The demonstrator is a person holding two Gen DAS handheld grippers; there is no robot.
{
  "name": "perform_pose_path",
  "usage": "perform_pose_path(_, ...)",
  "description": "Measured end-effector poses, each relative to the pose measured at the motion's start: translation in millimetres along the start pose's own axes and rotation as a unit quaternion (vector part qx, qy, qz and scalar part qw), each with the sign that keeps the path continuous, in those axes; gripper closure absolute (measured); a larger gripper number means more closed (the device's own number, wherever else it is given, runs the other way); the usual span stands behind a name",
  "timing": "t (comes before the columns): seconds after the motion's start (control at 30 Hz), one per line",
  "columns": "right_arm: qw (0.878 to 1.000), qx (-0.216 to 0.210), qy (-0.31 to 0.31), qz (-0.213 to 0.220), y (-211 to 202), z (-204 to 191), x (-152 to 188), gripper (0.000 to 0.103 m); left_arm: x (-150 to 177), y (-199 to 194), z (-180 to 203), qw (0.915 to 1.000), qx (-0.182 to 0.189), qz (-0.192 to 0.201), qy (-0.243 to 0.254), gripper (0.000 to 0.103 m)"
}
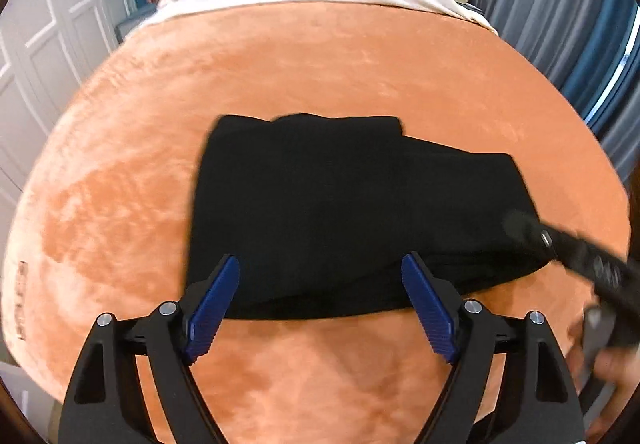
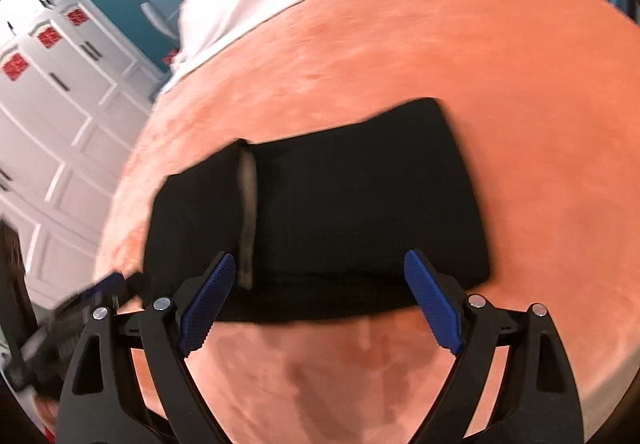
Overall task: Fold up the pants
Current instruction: 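Grasp the black bundle's end with the right tool and fold it over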
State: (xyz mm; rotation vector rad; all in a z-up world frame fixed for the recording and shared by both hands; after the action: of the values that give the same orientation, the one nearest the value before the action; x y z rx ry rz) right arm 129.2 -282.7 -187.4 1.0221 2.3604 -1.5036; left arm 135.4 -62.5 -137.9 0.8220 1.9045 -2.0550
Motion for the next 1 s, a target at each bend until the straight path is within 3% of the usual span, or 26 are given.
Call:
perform_pose_path(0.07, 0.999, -0.013, -0.020, -0.022, 20.9, -21.8, -5.6, 0.014, 5.1, -3.8, -11.9, 0.9994, -0.034, -0.006, 0.008, 0.022)
perform_pose_path(0.27, 0.995, -0.043, -0.052, -0.073, 71.9, -70.5, -9.8, 0.014, 22.3, -8.5, -66.9, 0.9981, -0.054, -0.017, -0.023, 0.022)
perform_pose_path(0.43, 0.992, 0.024, -0.064, -0.107, 117.5, -75.0, 3.3, 0.015, 35.7, -15.7, -103.0, 0.9963, -0.067, -0.022, -0.050, 0.022)
perform_pose_path(0.47, 0.992, 0.024, -0.067, -0.104, 121.3, -78.4, 8.0, 0.037, 37.6, -15.7, -111.5, 0.9956, -0.067, -0.023, -0.061, 0.022)
perform_pose_path(0.57, 0.990, 0.024, -0.096, -0.099, 119.4, -100.8, 14.0, 0.083, 39.1, -16.3, -125.0, 0.9941, -0.070, -0.025, -0.078, 0.022)
perform_pose_path(0.63, 0.991, -0.008, -0.099, -0.087, 104.0, -116.7, 0.8, 0.088, 36.3, -18.8, -128.7, 0.9938, -0.071, -0.023, -0.083, 0.022)
perform_pose_path(0.73, 0.992, -0.037, -0.122, -0.026, 44.0, -136.9, -38.1, 0.089, 28.3, -26.1, -128.0, 0.9939, -0.071, -0.008, -0.084, 0.022)
perform_pose_path(0.8, 0.991, -0.024, -0.128, 0.009, 7.3, -128.0, -57.6, 0.089, 25.8, -24.3, -124.4, 0.9942, -0.068, -0.006, -0.083, 0.022)
perform_pose_path(0.87, 0.994, 0.003, -0.110, 0.027, -23.2, -91.9, -71.2, 0.089, 24.7, -17.9, -115.5, 0.9948, -0.064, -0.010, -0.079, 0.022)
perform_pose_path(0.93, 0.994, 0.056, -0.094, 0.025, -29.0, -42.1, -69.2, 0.088, 25.2, -9.5, -106.0, 0.9953, -0.060, -0.018, -0.073, 0.022)
perform_pose_path(1.0, 0.992, 0.109, -0.067, -0.004, -8.4, 12.5, -53.5, 0.087, 25.5, 1.1, -91.2, 0.9959, -0.051, -0.032, -0.068, 0.022)
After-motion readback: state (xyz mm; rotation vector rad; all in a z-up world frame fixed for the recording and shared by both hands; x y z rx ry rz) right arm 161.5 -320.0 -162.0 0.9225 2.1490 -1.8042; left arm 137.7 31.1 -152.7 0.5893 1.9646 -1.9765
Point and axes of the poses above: each gripper's, at about its wrist camera, not at the fingertips, and y roughly the way its jaws point, z to its right, x to its underside, the point moved 6 cm from there along y, roughly the way its jaws point, and after that the axes turned 1 degree about -x, right-handed, at the moved point
